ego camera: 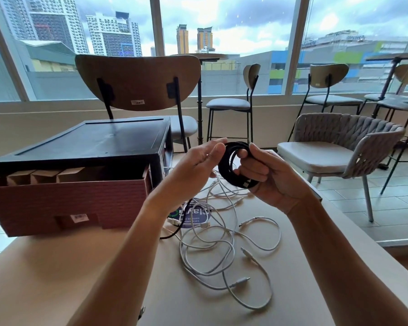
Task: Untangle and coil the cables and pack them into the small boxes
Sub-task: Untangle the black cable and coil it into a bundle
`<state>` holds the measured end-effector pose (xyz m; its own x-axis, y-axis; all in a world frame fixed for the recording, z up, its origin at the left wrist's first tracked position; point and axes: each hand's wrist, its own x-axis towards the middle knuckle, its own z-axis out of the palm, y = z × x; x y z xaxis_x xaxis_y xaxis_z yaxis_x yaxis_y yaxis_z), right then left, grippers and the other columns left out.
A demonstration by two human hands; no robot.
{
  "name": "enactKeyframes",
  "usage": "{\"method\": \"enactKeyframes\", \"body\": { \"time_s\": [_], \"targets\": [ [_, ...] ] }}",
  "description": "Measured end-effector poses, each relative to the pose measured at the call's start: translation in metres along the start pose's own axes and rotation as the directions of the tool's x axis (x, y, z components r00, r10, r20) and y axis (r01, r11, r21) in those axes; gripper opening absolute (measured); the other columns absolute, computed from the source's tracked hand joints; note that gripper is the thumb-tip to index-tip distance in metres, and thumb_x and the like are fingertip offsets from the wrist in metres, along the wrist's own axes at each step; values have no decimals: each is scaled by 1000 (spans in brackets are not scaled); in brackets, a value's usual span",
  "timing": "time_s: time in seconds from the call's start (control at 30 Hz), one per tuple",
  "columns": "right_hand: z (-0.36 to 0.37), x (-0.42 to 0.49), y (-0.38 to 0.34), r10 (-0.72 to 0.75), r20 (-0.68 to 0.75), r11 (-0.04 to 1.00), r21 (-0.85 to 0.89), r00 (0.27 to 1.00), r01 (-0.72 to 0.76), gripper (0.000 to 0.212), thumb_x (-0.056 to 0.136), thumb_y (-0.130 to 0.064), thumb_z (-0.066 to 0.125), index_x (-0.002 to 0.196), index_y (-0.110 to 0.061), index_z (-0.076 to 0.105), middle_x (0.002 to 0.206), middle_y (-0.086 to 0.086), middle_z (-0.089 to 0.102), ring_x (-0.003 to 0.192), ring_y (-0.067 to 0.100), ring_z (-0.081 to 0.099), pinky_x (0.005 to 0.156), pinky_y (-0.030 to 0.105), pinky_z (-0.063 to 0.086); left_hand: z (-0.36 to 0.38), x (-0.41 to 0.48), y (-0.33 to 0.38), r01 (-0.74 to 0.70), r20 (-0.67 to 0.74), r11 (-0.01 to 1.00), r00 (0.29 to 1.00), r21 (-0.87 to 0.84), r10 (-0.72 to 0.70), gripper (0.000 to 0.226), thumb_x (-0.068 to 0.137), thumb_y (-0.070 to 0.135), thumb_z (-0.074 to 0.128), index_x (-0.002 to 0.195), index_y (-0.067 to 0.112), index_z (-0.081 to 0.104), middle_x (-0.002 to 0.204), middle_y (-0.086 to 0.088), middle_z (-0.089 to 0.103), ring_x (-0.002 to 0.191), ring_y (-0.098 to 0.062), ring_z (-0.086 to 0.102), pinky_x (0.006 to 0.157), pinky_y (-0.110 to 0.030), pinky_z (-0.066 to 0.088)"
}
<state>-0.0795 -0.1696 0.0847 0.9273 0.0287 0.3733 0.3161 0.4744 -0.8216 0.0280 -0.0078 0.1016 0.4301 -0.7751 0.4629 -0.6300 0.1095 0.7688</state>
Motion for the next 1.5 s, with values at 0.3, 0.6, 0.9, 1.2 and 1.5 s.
{"method": "enactKeyframes", "body": {
  "time_s": [0.3,0.6,0.9,1.2,1.5],
  "targets": [
    [10,-1,-1,30,3,999,22,1000,-30,28,102,-22,34,97,-1,51,55,-6,26,47,4,40,71,19,52,4,-3,0,-39,28,999,999,-25,40,39,108,27,32,99,10,66,75,20,66,71,5,55,65,-17,45],
    [15,6,5,69,-45,998,-11,997,-69,30,105,-22,33,96,-2,54,56,-6,43,51,6,40,63,18,47,11,-2,-1,-67,-74,995,995,75,72,23,107,18,39,92,21,56,71,6,54,57,3,47,59,-13,38],
    [25,10,6,124,-208,941,-286,970,-181,24,89,-27,61,97,-5,63,86,5,65,81,14,62,84,31,56,-7,-1,-7,-84,-143,978,983,189,112,21,105,14,44,109,12,65,68,17,56,64,2,50,65,-14,39],
    [31,11,5,15,-274,483,-840,961,-247,26,100,-31,55,115,-10,62,100,10,70,87,14,64,63,21,49,-9,-3,-15,4,-93,990,996,144,9,25,106,18,43,118,19,64,73,1,58,68,-8,56,64,-27,52],
    [40,14,7,-6,-223,658,-735,975,-164,15,104,-17,47,99,-16,61,68,-12,65,76,13,67,66,27,54,-7,-2,-5,-10,-118,1000,993,-20,7,33,108,16,36,126,7,62,58,22,61,58,7,56,61,-8,42]
  ]
}}
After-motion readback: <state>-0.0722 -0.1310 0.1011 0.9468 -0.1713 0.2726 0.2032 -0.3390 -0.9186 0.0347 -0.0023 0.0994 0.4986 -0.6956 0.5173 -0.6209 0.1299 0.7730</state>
